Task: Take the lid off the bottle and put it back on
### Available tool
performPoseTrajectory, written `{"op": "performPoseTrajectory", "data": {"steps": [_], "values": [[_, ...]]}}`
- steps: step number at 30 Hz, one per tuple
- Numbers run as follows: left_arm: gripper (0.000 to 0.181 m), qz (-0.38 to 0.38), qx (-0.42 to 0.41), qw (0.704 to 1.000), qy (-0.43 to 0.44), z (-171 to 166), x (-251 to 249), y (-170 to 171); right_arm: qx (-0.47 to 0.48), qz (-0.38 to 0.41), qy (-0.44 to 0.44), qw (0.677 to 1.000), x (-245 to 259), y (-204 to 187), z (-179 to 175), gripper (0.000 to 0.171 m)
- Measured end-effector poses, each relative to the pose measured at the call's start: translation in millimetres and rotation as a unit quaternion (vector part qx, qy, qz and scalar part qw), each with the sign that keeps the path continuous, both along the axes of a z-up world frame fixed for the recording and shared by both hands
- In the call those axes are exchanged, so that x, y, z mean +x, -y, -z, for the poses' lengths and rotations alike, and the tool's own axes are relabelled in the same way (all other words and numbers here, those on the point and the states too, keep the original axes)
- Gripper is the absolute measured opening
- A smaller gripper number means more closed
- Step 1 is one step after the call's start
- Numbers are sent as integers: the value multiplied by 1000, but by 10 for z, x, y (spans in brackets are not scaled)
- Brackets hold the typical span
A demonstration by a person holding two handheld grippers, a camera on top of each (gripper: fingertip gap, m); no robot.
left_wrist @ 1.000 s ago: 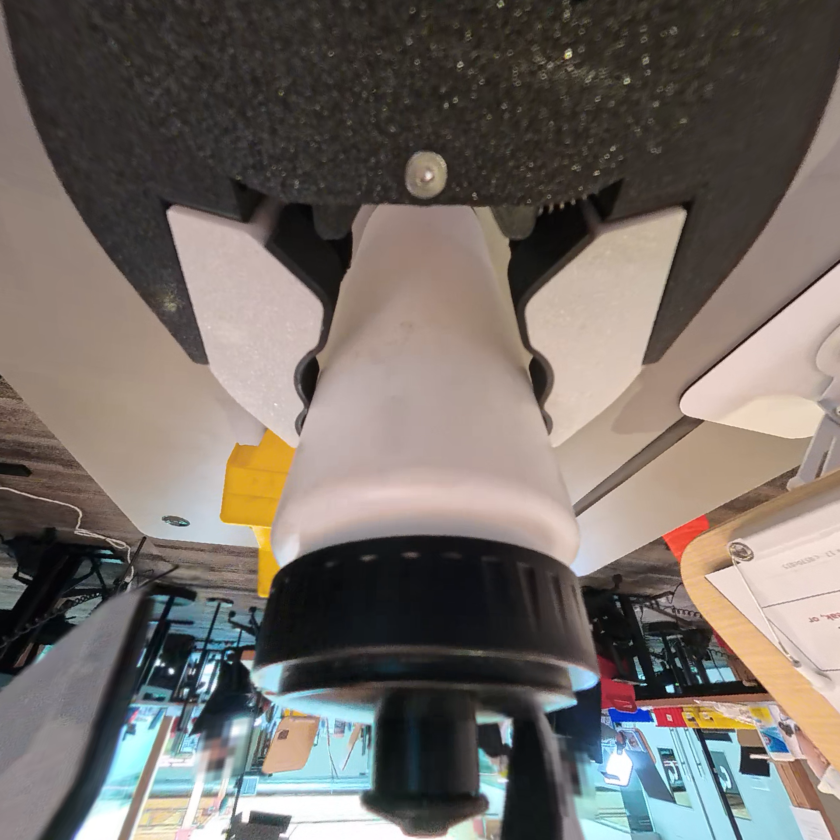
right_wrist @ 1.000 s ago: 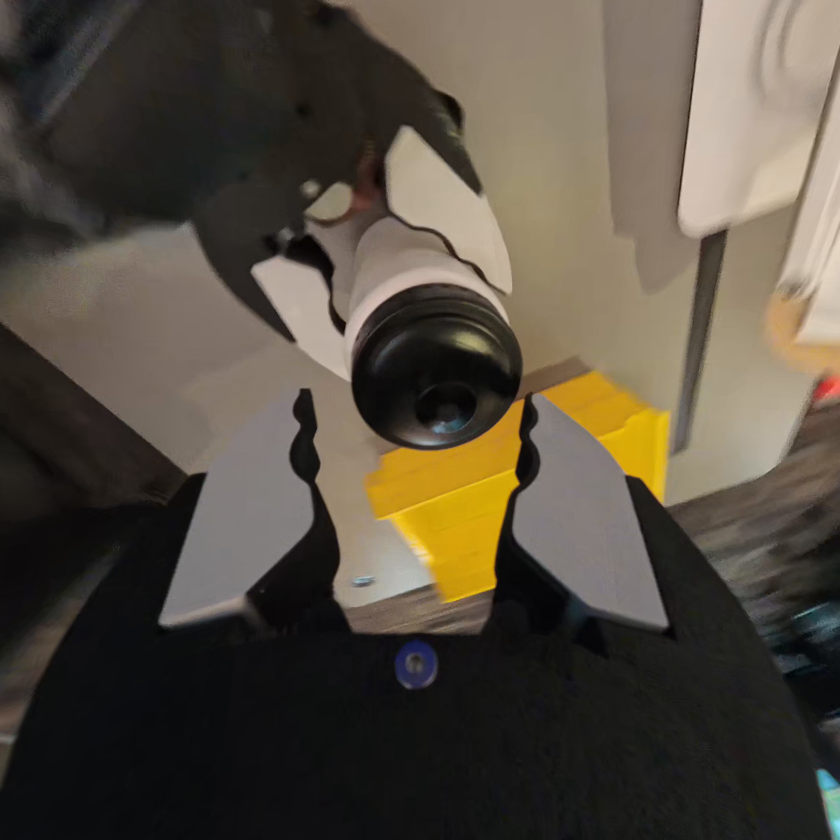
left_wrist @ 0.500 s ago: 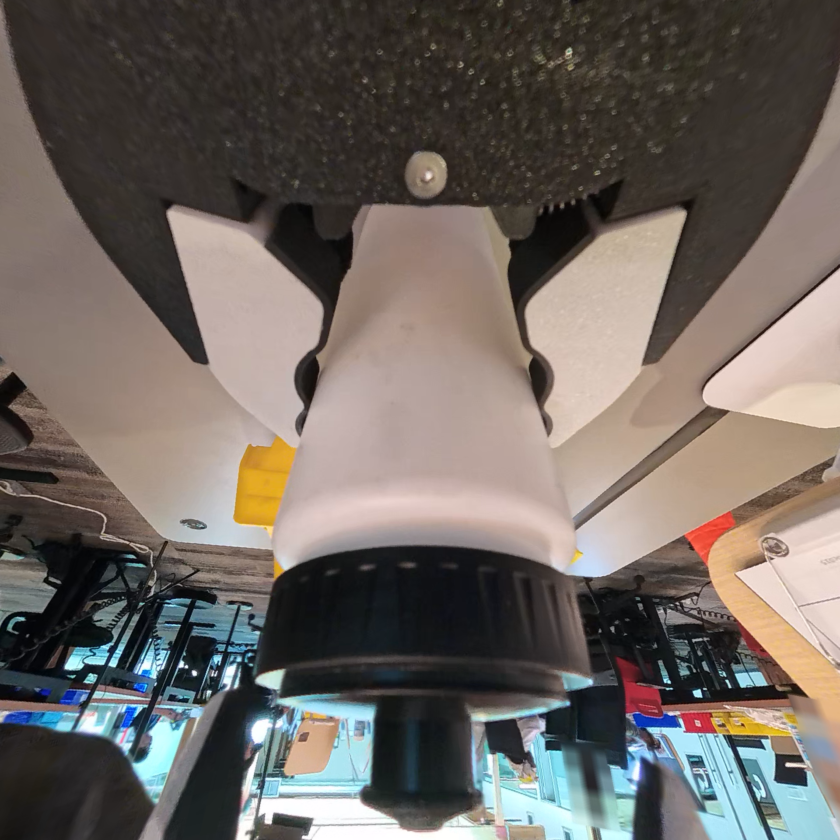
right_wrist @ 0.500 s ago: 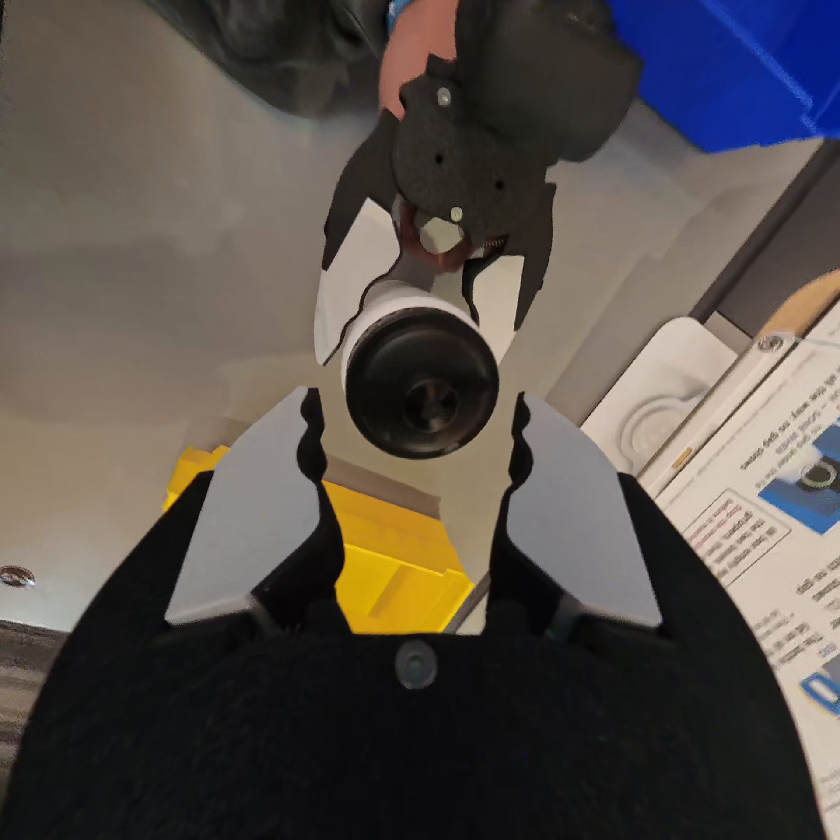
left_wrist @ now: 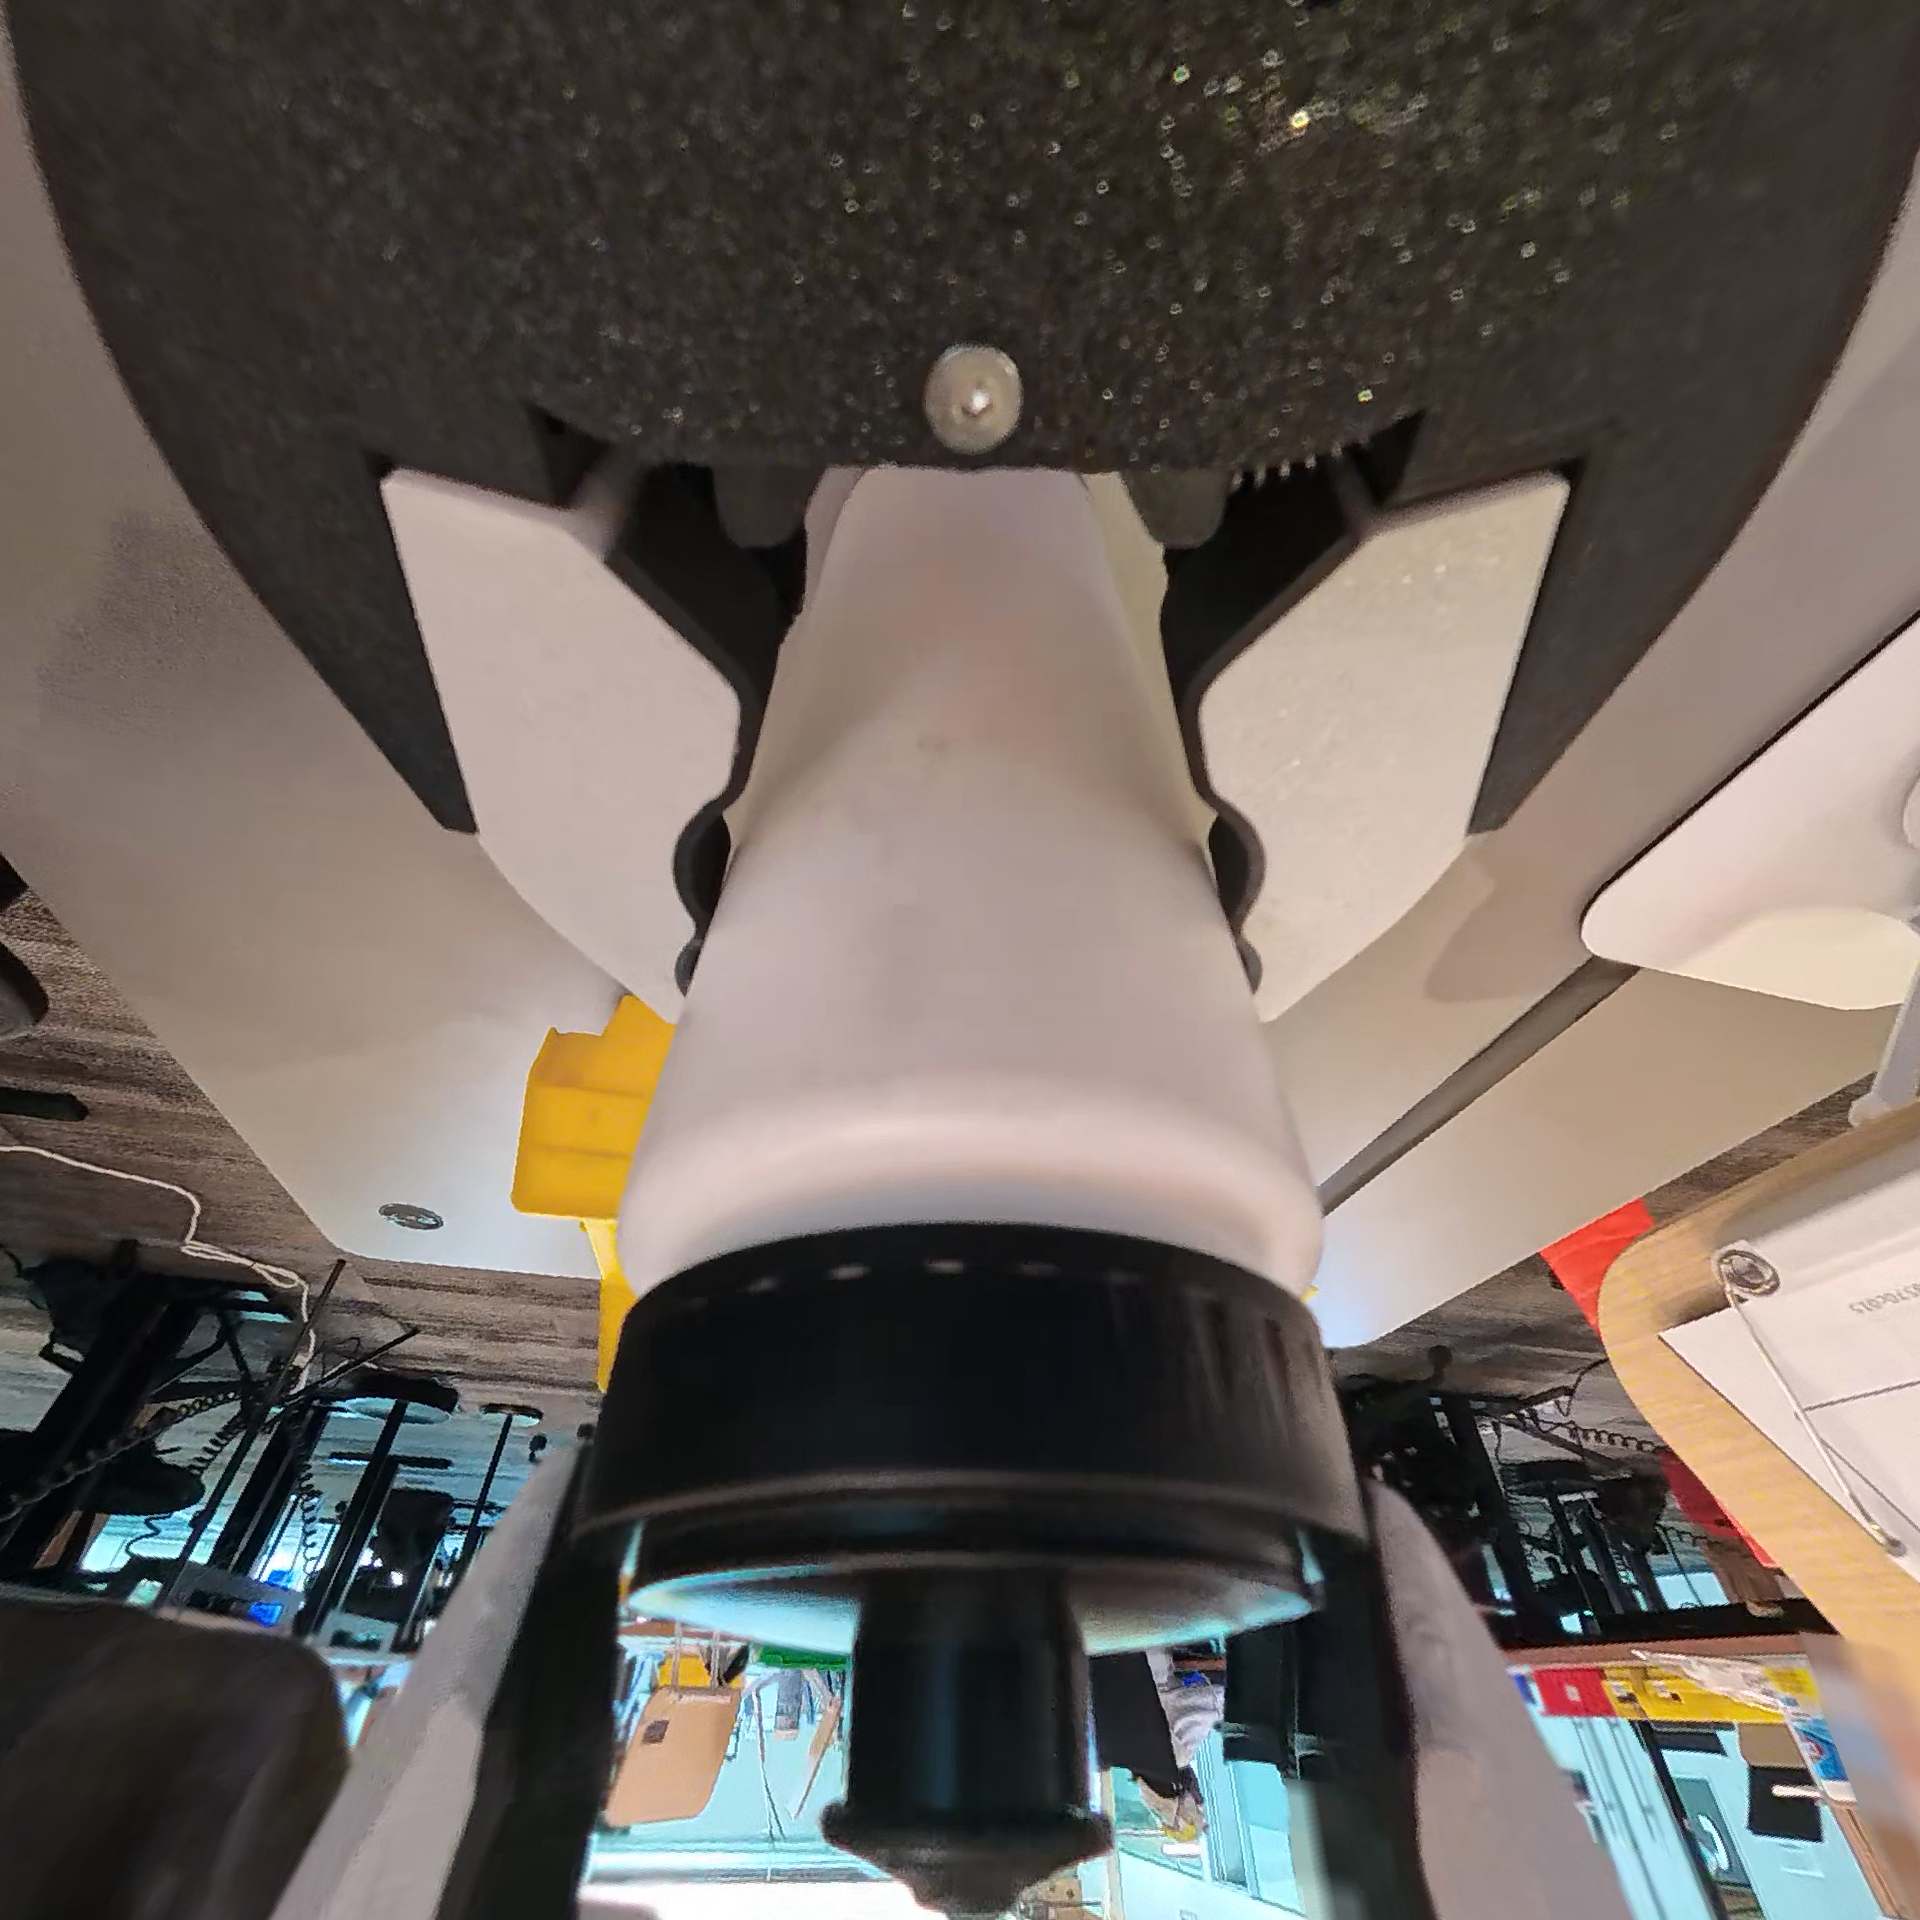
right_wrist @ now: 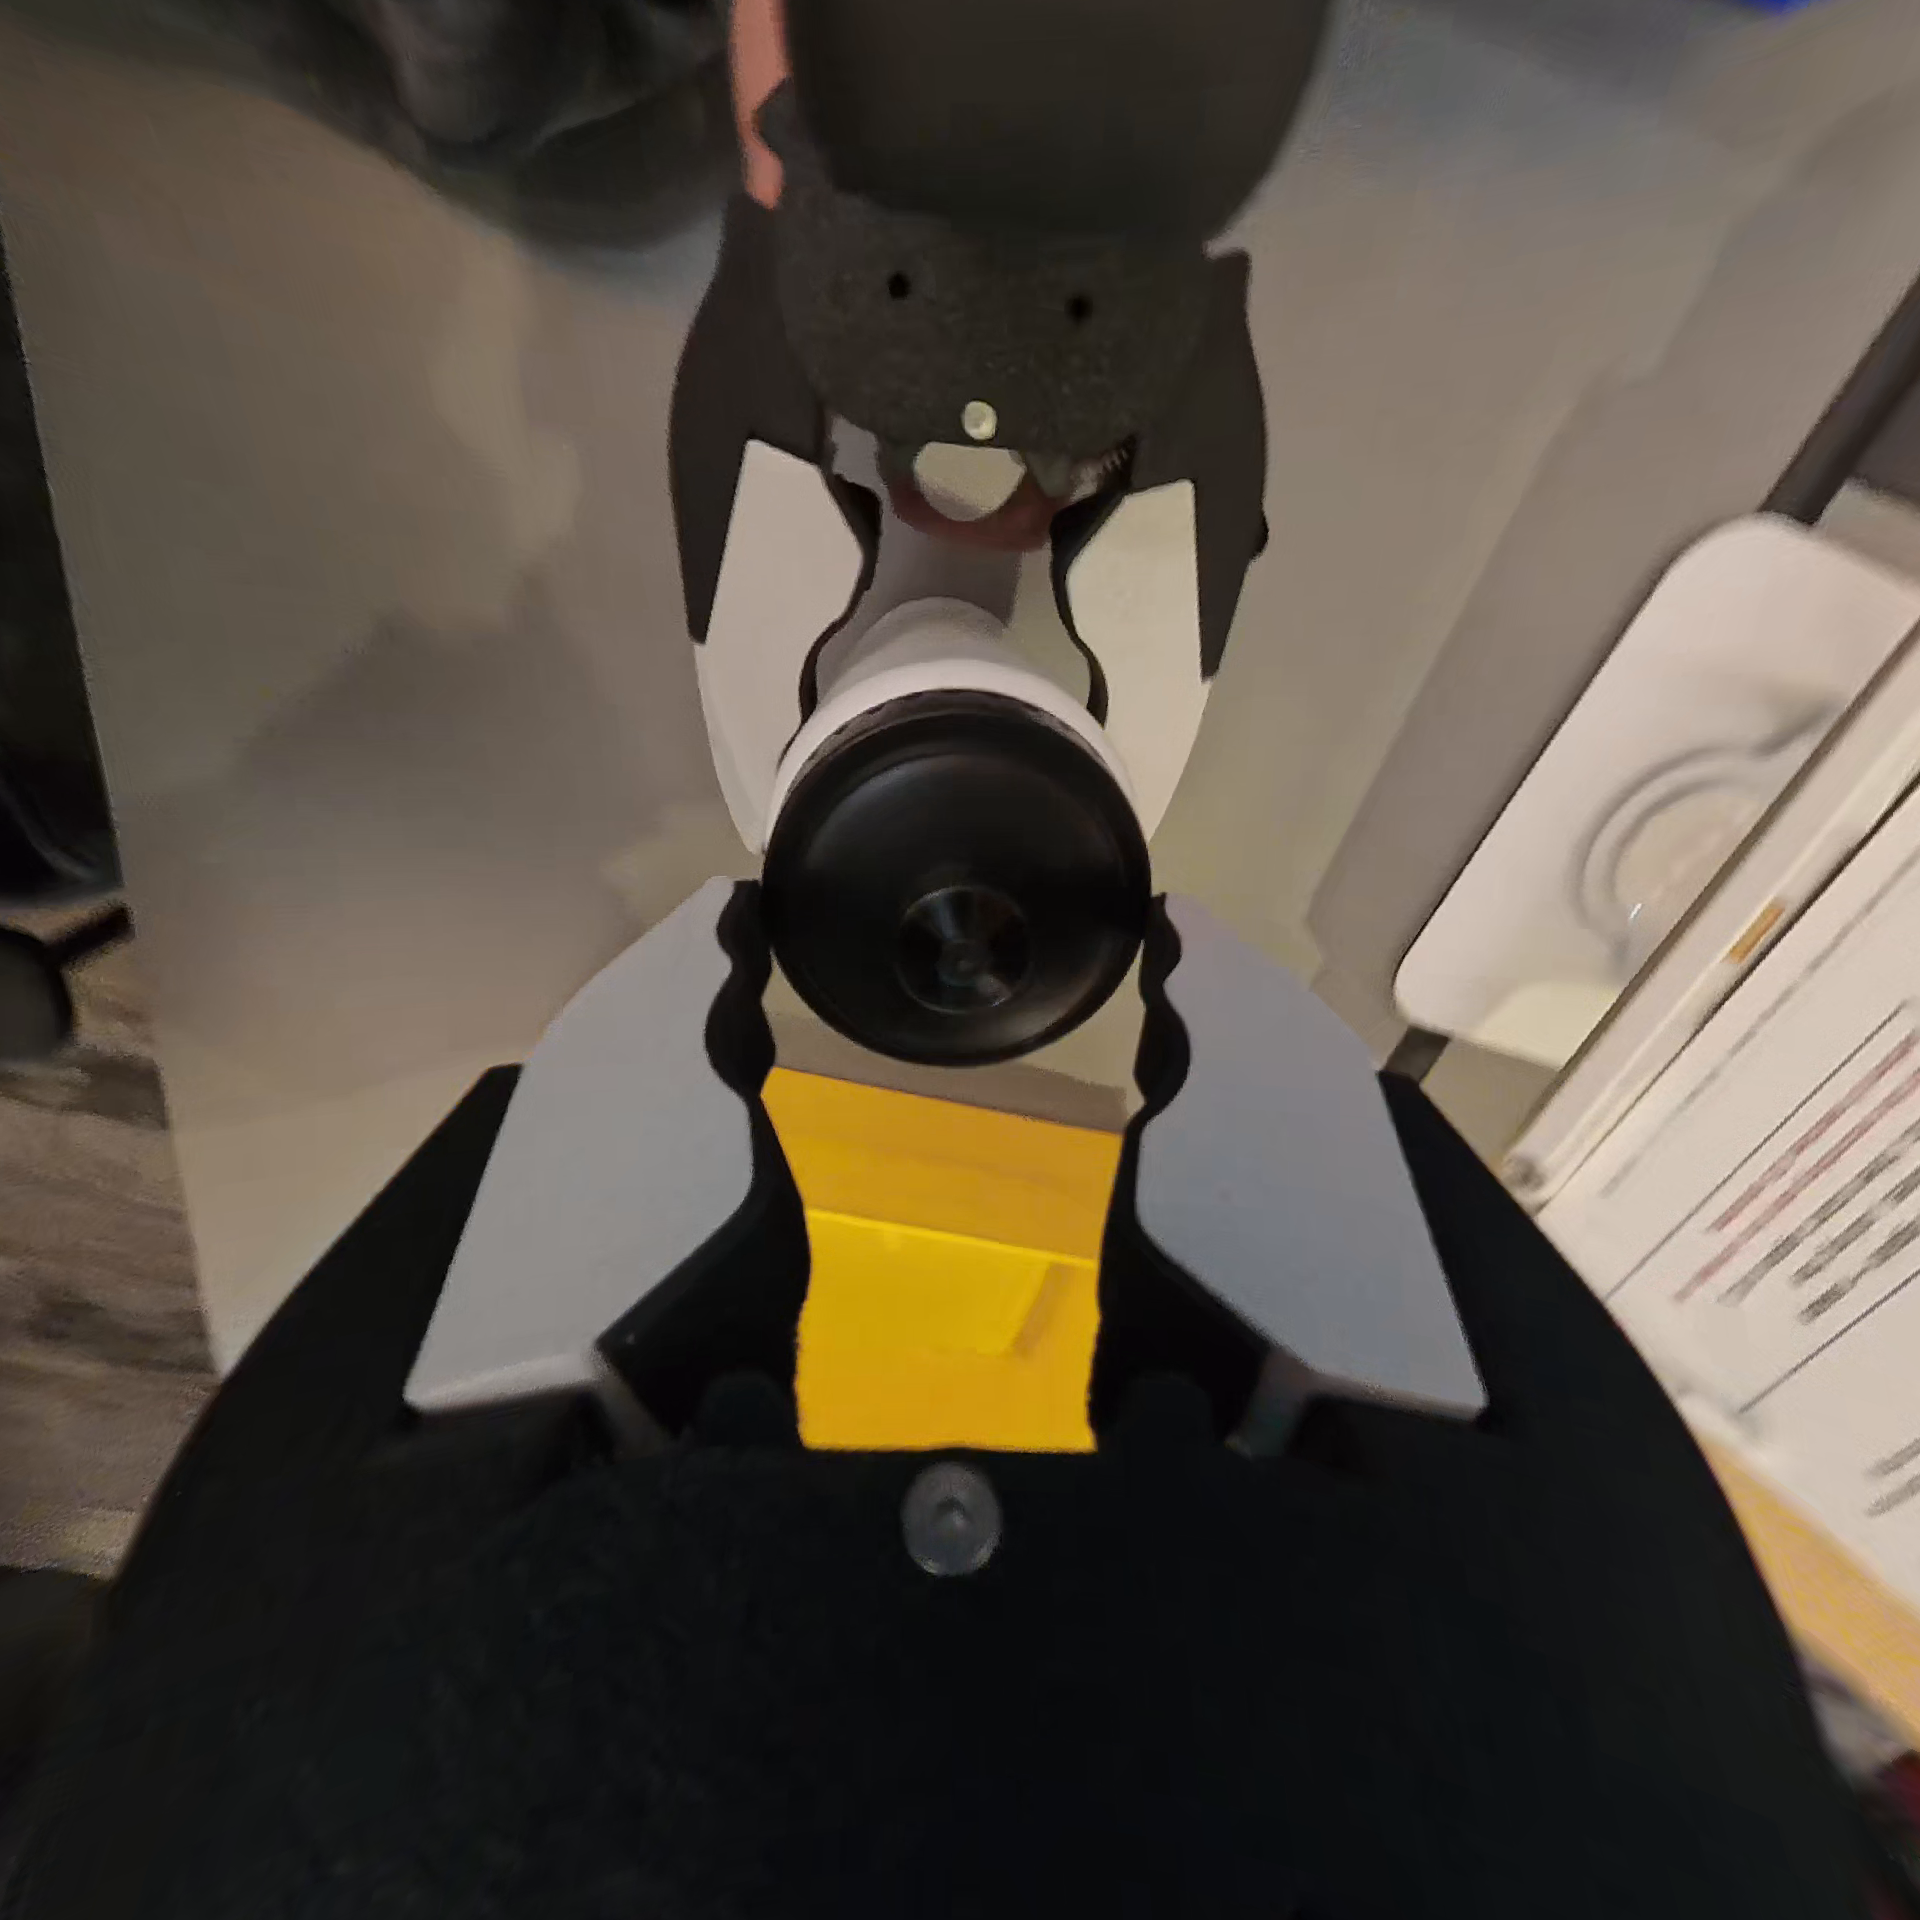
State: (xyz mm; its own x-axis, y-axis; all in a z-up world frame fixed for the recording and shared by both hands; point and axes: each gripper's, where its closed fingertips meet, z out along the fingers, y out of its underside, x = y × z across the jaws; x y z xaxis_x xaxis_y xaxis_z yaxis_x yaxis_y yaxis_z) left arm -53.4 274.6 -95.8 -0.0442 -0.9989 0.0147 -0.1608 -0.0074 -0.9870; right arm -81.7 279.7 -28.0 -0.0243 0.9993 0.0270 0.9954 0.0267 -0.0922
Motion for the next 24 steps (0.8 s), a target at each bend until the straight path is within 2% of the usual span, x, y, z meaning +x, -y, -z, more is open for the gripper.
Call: {"op": "performPoseTrajectory", "data": {"steps": [4,10,17,19,21,23,24], "values": [[92,-10,2,1000,-1,0,20,0,3,137,16,990,39,27,1,69],[92,-31,0,1000,-2,2,-2,-24,1,309,17,951,-3,30,0,69],[92,-42,2,999,-6,5,19,-32,-20,502,14,865,10,49,13,70],[92,-40,0,999,0,-1,11,-31,-31,526,11,850,-7,49,22,70],[92,-35,-1,999,7,-6,9,-26,-32,524,15,851,-14,54,20,70],[92,-33,0,999,7,-6,0,-24,-30,493,13,869,-12,65,19,70],[92,-32,0,999,6,-5,-9,-23,-31,455,14,890,-6,82,18,70]]}}
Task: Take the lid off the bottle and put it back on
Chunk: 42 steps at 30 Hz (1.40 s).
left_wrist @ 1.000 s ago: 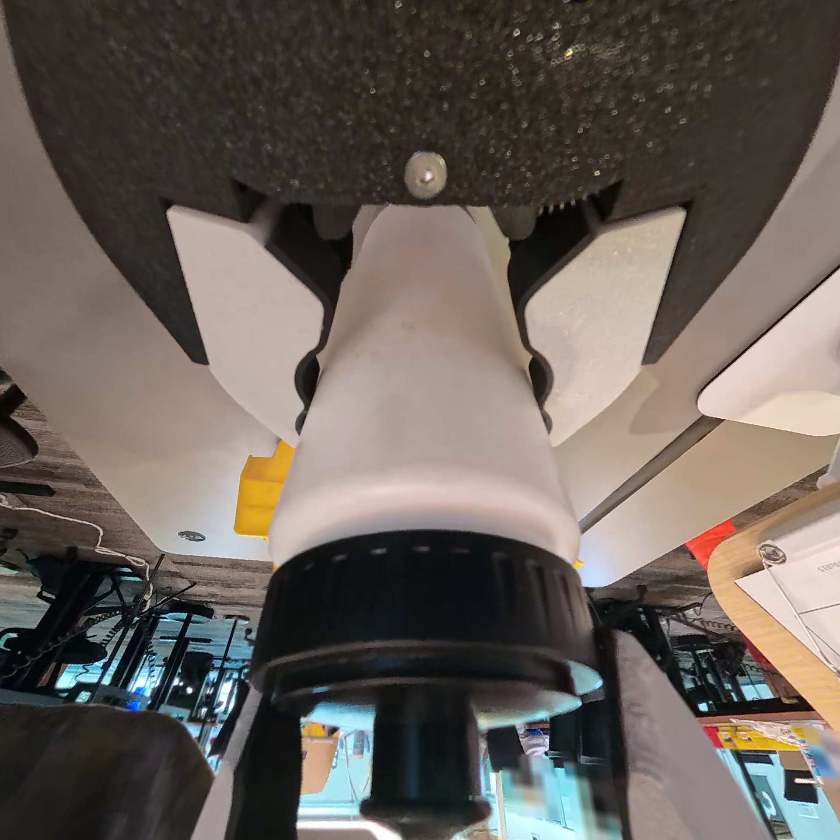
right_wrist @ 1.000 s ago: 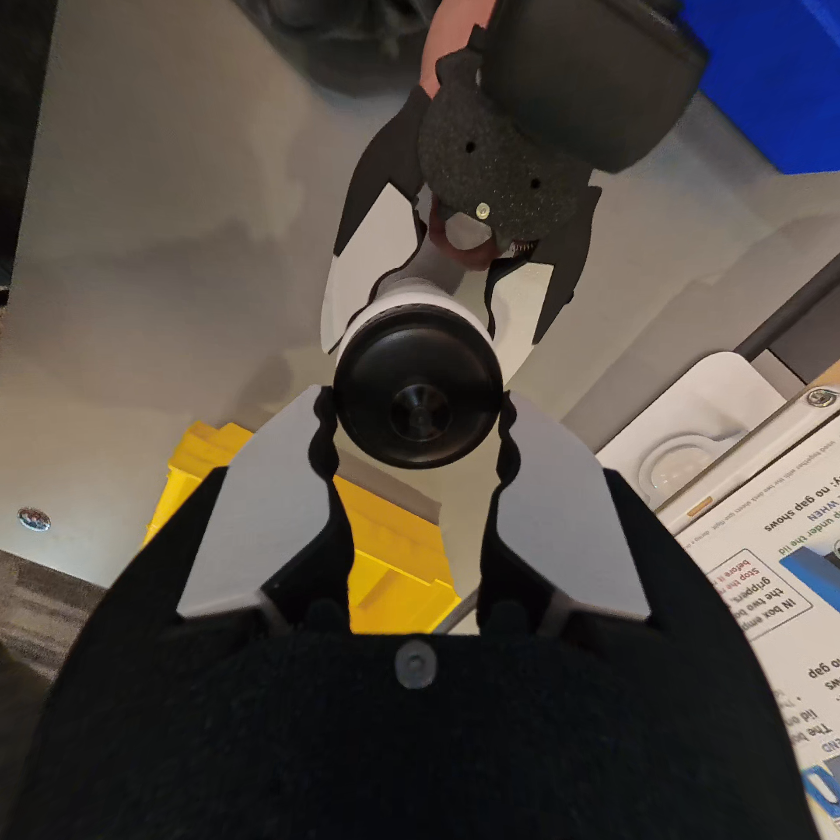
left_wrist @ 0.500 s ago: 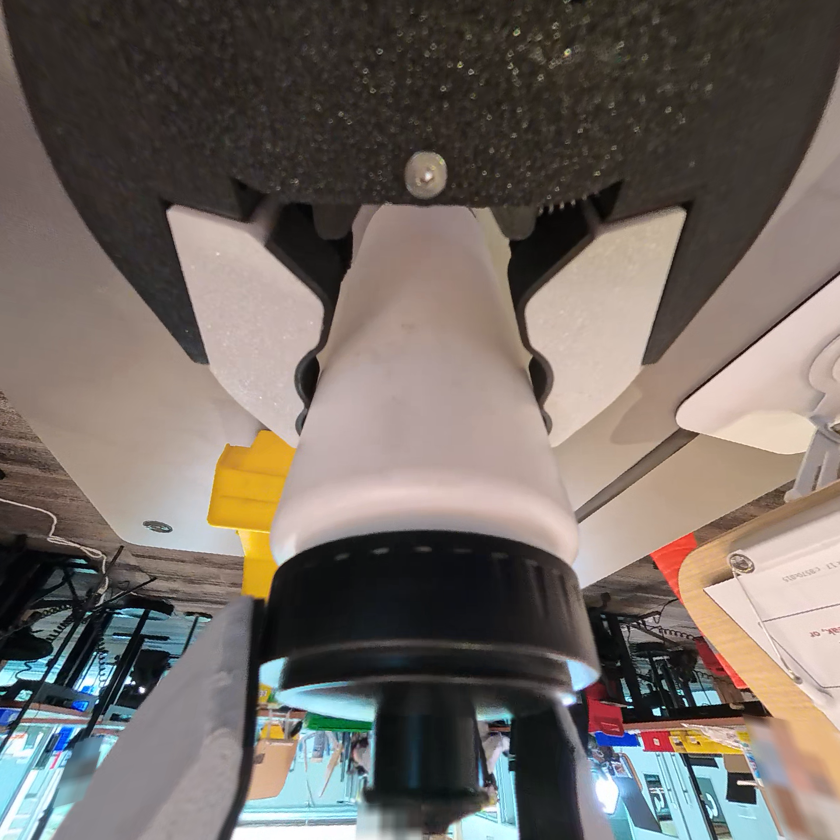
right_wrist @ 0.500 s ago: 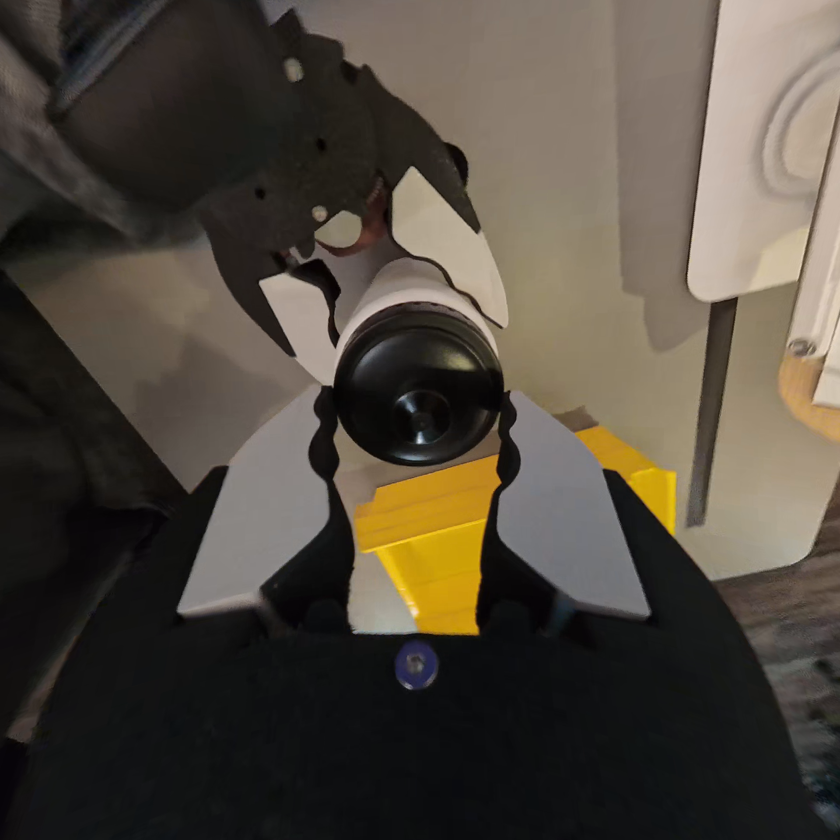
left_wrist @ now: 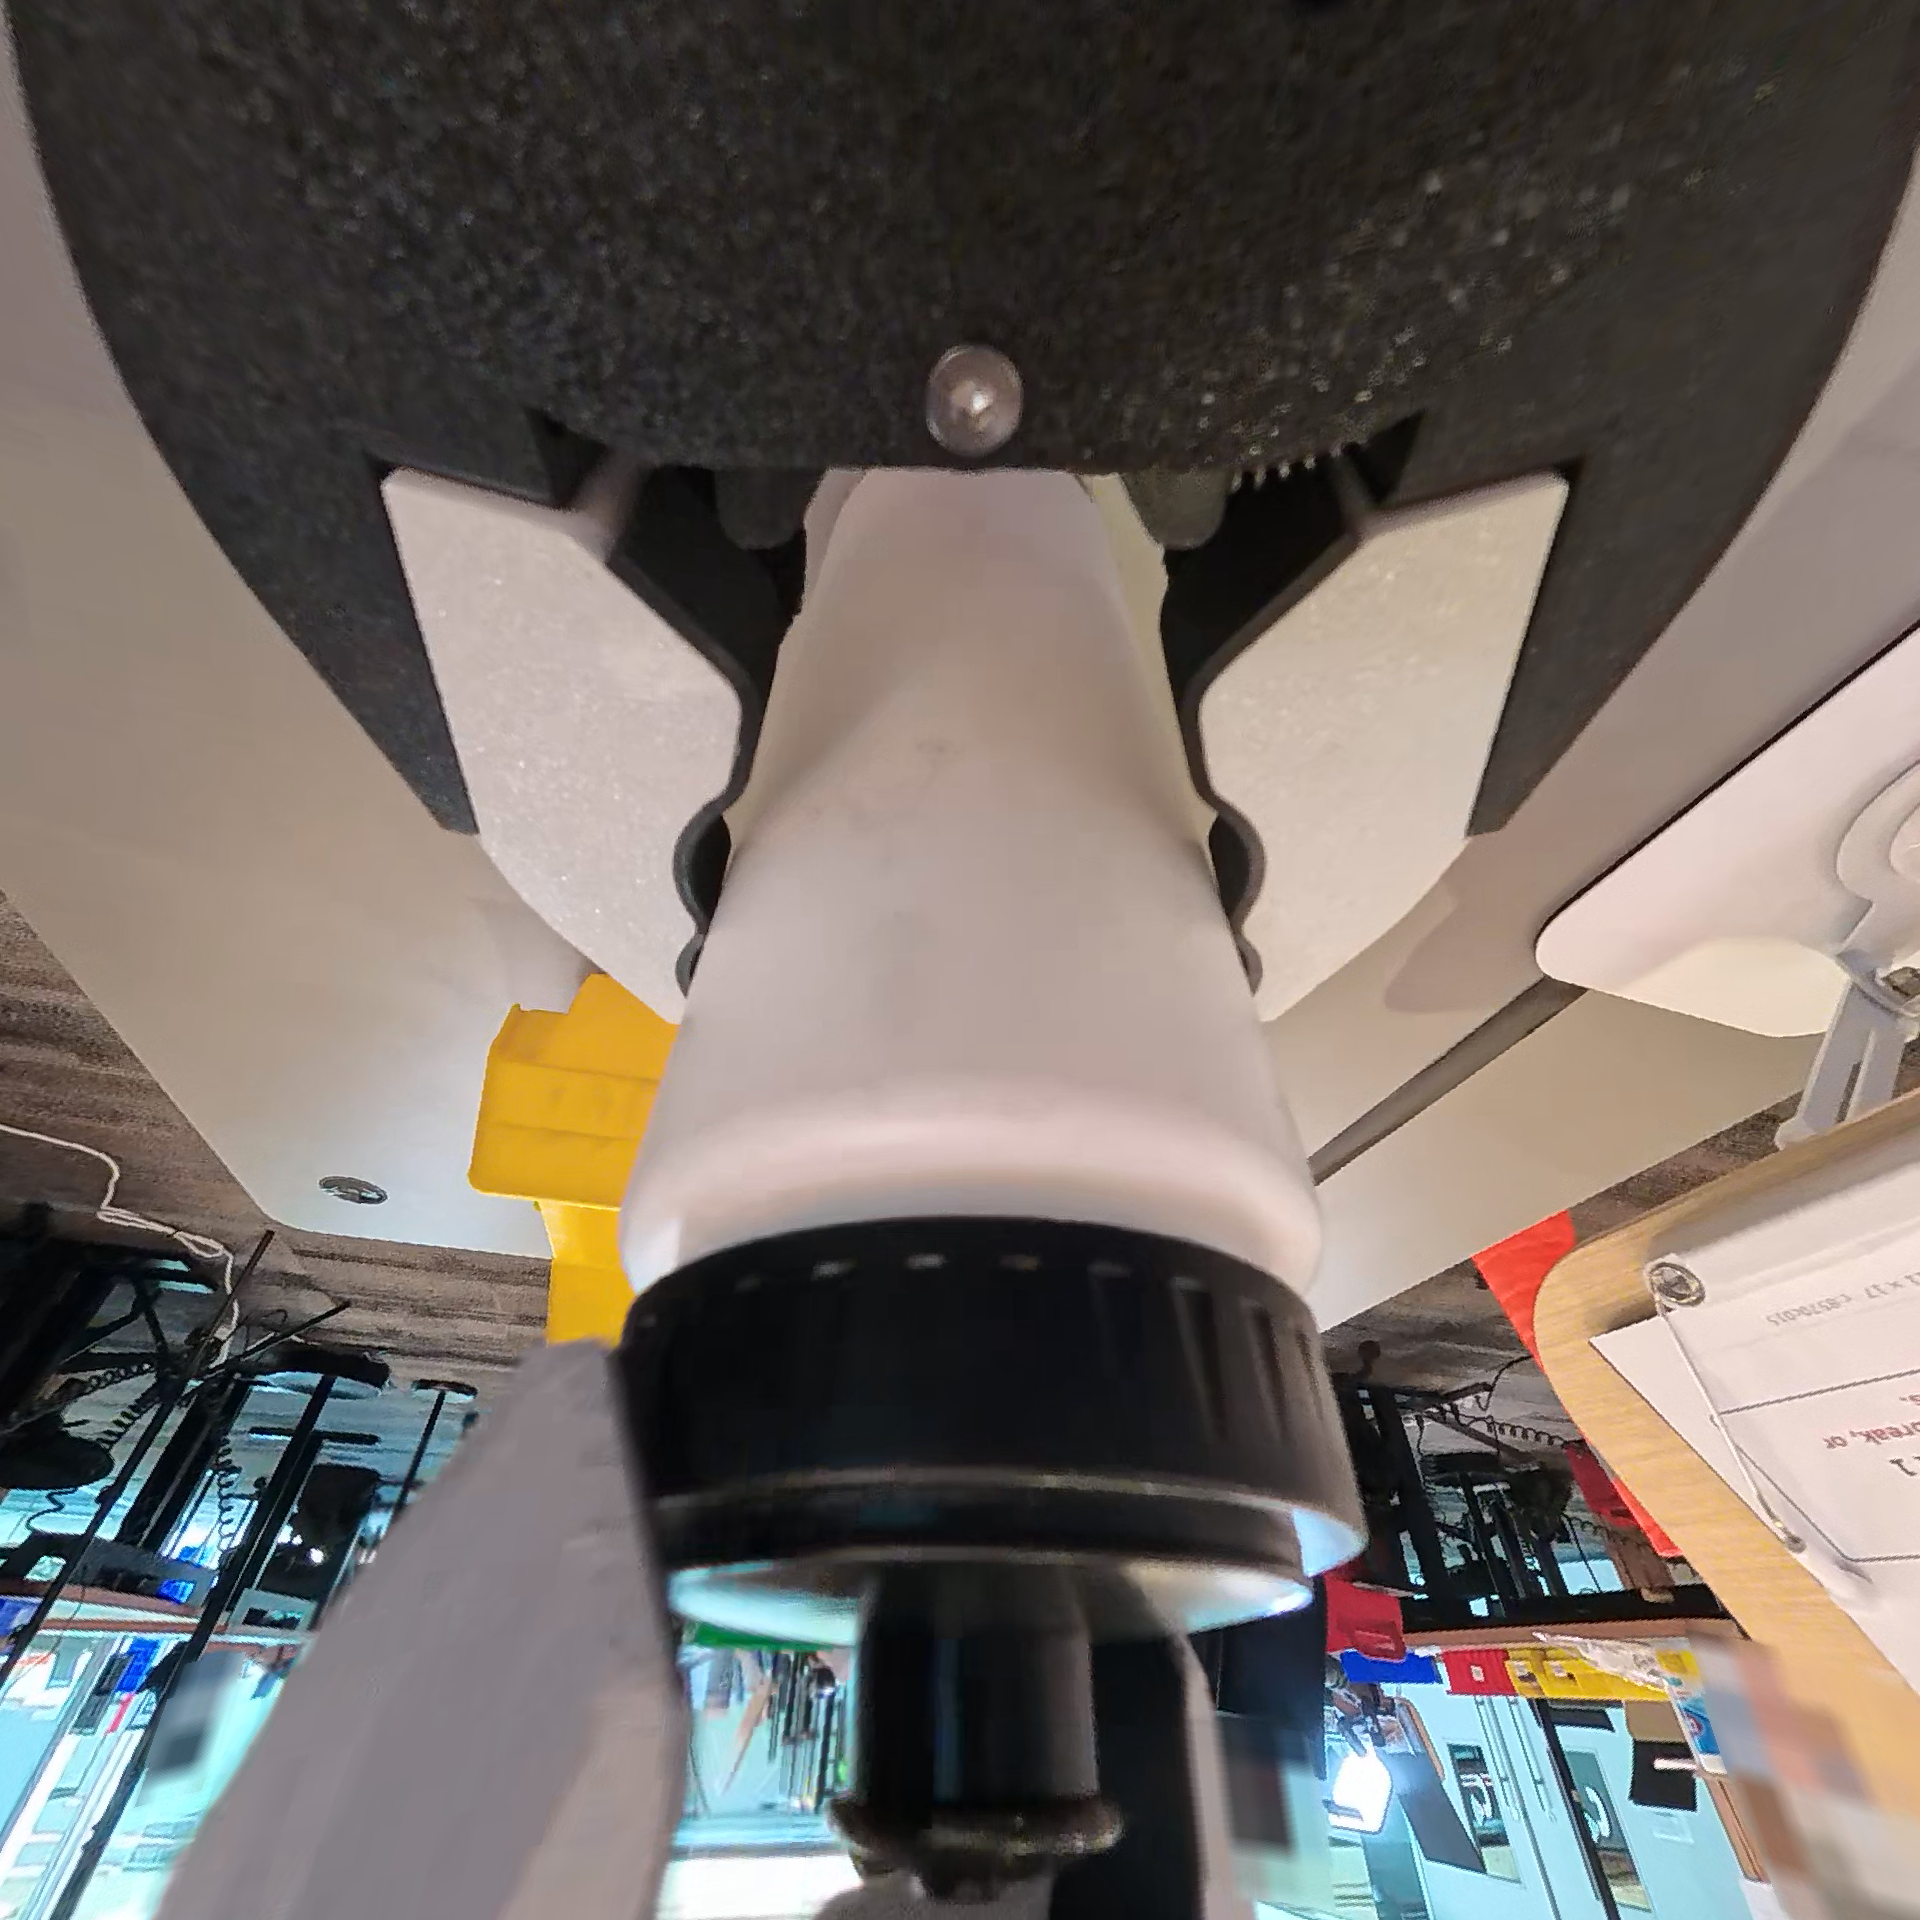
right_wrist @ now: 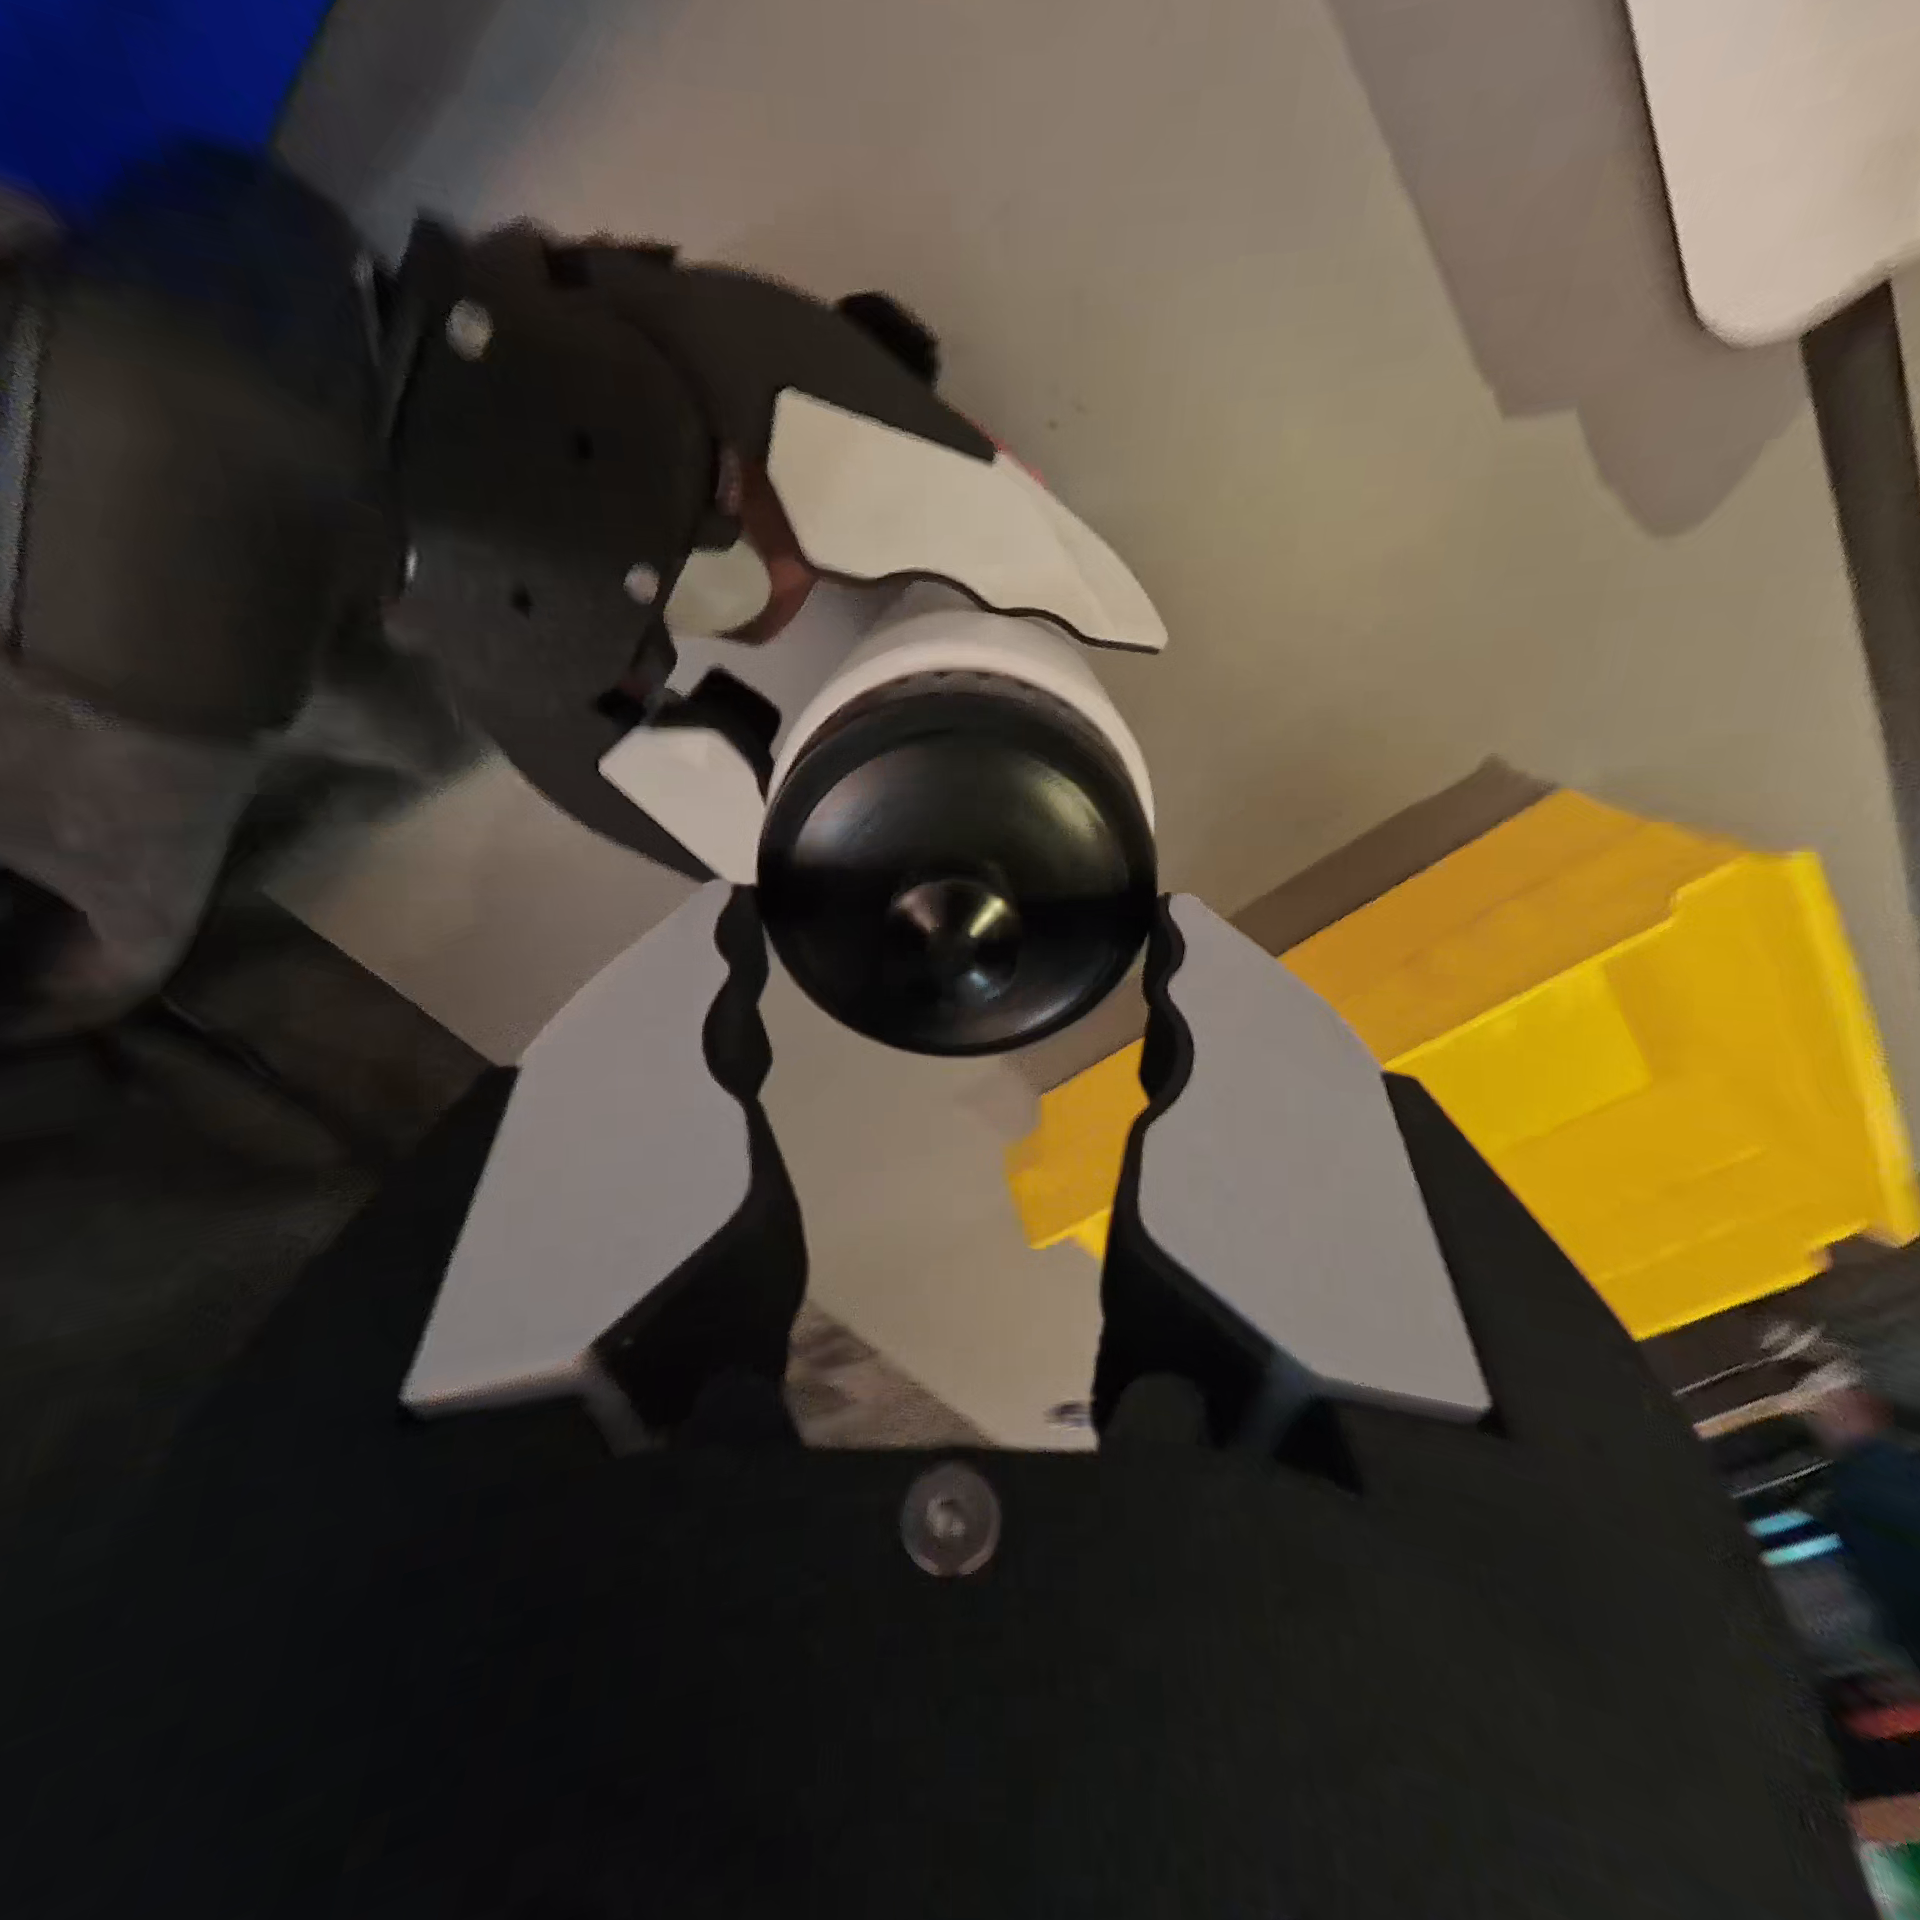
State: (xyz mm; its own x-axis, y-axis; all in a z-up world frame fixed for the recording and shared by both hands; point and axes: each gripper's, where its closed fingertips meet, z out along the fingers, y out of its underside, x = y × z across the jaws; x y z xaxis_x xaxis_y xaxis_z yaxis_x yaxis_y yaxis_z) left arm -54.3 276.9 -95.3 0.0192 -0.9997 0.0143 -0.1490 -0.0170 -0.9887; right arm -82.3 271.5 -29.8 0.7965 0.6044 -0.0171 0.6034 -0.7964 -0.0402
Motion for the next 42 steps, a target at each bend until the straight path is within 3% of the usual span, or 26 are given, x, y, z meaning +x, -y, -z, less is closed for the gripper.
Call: {"op": "performPoseTrajectory", "data": {"steps": [2,3,4,8,12,16,20,28,34,42], "values": [[92,1,2,1000,-4,4,-13,3,9,-115,20,993,66,17,-14,79],[92,2,2,1000,-5,4,-12,5,30,-177,50,982,146,-9,-24,98],[92,3,1,1000,-4,4,-11,7,35,-245,64,967,185,22,-28,102],[92,12,0,1000,0,0,-6,27,69,-449,90,886,242,60,-45,88],[92,19,0,1000,-1,2,-8,42,116,-543,88,827,159,-63,-18,85],[92,27,1,1000,-5,7,0,50,102,-589,62,799,128,-95,-1,77],[91,30,0,1000,-3,5,26,62,81,-603,-3,794,-80,-45,-88,74],[91,30,0,1000,-5,9,26,73,2,-593,25,805,58,-33,76,74],[91,16,-2,1000,-9,12,-3,49,4,-496,-5,869,10,-32,76,74],[91,7,-3,1000,-4,7,-18,41,16,-310,-7,951,-22,-17,77,74]]}}
